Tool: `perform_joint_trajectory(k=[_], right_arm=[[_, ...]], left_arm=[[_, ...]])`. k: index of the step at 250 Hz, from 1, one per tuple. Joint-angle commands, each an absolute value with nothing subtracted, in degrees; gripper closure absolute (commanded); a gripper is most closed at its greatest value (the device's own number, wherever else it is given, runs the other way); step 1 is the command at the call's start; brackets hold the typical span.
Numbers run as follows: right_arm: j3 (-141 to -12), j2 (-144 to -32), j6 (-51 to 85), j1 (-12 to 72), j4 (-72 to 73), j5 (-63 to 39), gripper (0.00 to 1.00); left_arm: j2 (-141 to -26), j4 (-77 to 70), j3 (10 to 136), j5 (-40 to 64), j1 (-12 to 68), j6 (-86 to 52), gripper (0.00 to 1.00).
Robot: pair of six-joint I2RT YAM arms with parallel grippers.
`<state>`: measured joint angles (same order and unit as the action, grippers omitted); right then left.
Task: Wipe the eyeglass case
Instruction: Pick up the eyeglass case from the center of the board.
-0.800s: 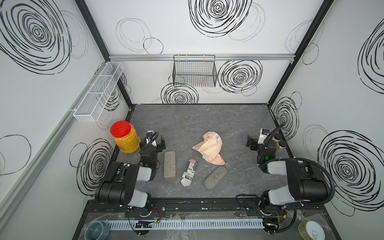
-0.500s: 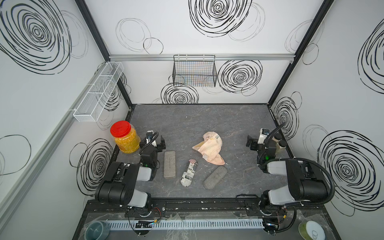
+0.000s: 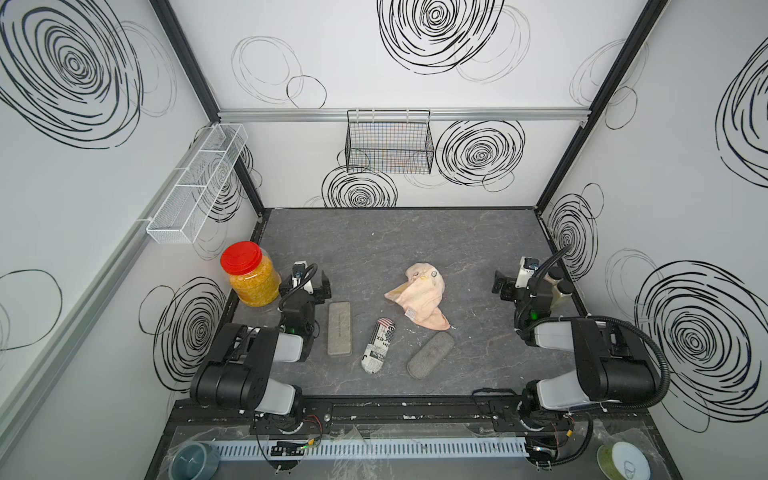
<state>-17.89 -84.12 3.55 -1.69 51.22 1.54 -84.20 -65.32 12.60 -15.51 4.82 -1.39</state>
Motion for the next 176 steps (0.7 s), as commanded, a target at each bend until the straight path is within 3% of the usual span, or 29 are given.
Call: perform_joint_trajectory(k=[1,107,140,176], right_arm=[[-18.9,-84.2,3.1,-1.8,51.7,1.4,0.0],[-18.9,-84.3,3.3,-2.0,51.6,1.2,0.0],[-18.7,-82.9,3.3,-2.1,51.8,1.7,0.0],[-21.7,-77.5,3.6,-1.5,42.6,4.1,0.0]], left_arm=[[-83.8,-68.6,13.5,-15.5,4.7,-0.8,0.01],[-83.4,-68.9,13.1,-13.5,3.8,-1.0,0.01],[-79.6,-63.3,14.6,-15.1,5.6,0.3,0.01],[-71.9,-54.1,15.7,-21.4,8.4,0.2,0.01]])
